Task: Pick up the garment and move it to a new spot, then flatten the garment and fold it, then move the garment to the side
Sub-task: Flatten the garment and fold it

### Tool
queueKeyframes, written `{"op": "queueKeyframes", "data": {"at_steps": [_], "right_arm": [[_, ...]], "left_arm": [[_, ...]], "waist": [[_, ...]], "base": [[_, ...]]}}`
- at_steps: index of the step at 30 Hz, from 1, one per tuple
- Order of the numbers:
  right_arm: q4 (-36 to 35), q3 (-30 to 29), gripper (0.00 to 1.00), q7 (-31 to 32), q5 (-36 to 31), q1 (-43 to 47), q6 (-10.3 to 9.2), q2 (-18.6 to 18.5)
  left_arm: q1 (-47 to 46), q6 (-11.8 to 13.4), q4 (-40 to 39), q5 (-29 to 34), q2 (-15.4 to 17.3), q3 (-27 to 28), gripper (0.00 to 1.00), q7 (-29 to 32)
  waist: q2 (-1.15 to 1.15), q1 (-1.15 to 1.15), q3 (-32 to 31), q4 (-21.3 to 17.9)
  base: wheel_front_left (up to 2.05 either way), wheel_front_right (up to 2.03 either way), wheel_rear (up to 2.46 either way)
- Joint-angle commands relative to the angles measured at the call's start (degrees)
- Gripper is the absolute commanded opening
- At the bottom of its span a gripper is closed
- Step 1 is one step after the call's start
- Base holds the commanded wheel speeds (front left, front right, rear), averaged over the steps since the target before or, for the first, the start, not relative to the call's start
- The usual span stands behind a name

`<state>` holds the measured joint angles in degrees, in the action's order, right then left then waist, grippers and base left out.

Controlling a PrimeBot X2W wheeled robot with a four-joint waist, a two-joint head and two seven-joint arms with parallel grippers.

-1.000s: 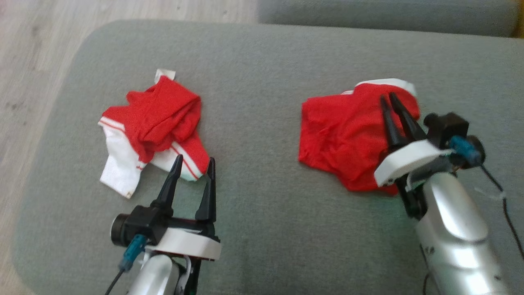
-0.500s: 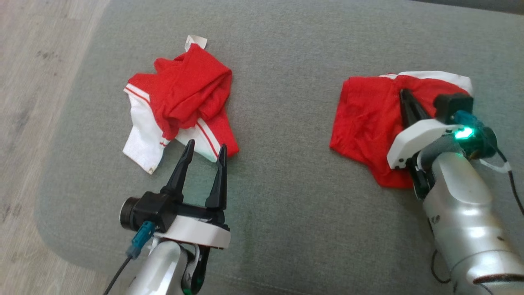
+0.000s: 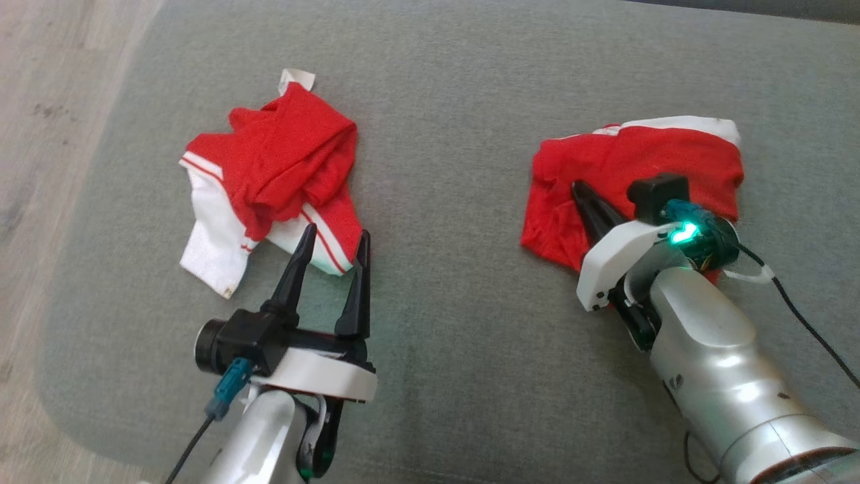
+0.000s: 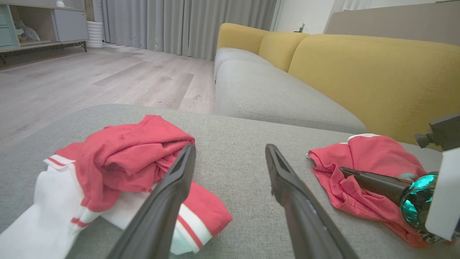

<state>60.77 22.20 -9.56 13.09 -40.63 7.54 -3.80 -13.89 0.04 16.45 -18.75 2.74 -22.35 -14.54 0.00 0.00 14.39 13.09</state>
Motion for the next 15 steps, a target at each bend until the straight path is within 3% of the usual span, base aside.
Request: {"op": "queueKeyframes", "data": {"at_steps": [1,8,15], "right_arm": [[-0.5,1.0,0.00,-1.0,1.8,-0.2,-0.05,0.9],[-4.3,-2.9,0.00,-5.2,4.2,-0.5,-0.05,0.9],[-18.5,-11.3,0.00,-5.4,1.3,5.1,-0.05,0.9]], "left_arm": [[-1.6,0.4,-1.6,0.3,0.1,2.0,1.00,-0.5],[-1.0,0.0,-1.7,1.4,0.1,4.1,1.00,-0.5],[0.0,-0.5,-2.1,2.6,0.1,6.1,1.00,-0.5]], "waist": [[0.00,0.00,-0.4,-1.1],[0.00,0.00,-2.5,-5.0],[0.00,0.00,-4.4,-9.3]], "base": [[0.00,0.00,0.00],[0.00,0.00,0.00],[0.00,0.00,0.00]]}}
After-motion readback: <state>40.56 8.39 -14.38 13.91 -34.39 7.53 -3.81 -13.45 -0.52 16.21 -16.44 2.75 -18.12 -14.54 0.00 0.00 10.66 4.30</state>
